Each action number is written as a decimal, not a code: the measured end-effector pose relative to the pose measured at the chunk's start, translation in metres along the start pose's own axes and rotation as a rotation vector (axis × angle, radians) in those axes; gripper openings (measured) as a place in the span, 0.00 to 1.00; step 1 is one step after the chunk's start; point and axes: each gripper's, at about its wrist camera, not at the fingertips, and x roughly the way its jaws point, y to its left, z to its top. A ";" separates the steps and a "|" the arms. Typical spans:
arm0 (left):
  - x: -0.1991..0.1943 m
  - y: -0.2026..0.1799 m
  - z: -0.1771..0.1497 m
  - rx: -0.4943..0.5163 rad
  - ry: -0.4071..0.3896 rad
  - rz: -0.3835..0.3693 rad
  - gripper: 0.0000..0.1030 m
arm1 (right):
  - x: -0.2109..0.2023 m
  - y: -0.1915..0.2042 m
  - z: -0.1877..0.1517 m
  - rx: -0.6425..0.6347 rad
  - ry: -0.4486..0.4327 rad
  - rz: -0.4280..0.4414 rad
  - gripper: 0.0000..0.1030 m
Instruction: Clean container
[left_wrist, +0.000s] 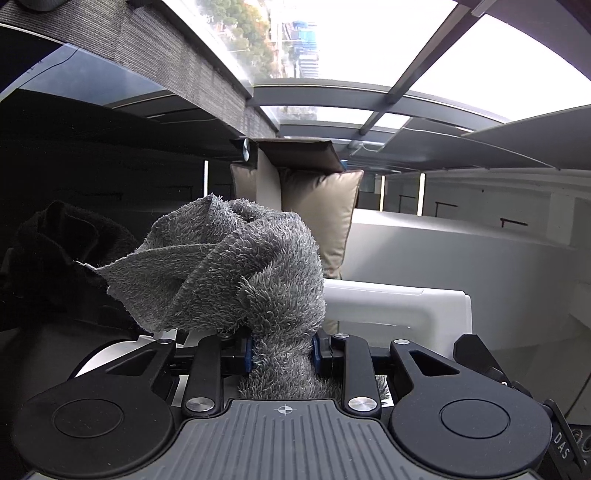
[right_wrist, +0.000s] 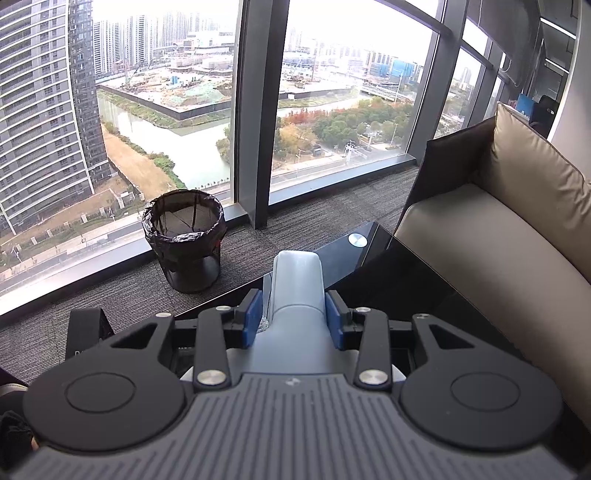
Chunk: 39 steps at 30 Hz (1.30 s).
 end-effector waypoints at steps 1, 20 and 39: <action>-0.001 -0.001 0.001 0.001 -0.001 0.003 0.24 | 0.000 0.001 0.000 -0.002 -0.001 0.002 0.38; -0.010 -0.015 -0.001 0.019 -0.003 -0.021 0.24 | 0.010 0.012 0.004 -0.146 0.014 0.000 0.38; -0.028 -0.035 -0.011 0.092 -0.047 -0.026 0.24 | 0.008 0.021 -0.003 -0.083 -0.031 -0.081 0.41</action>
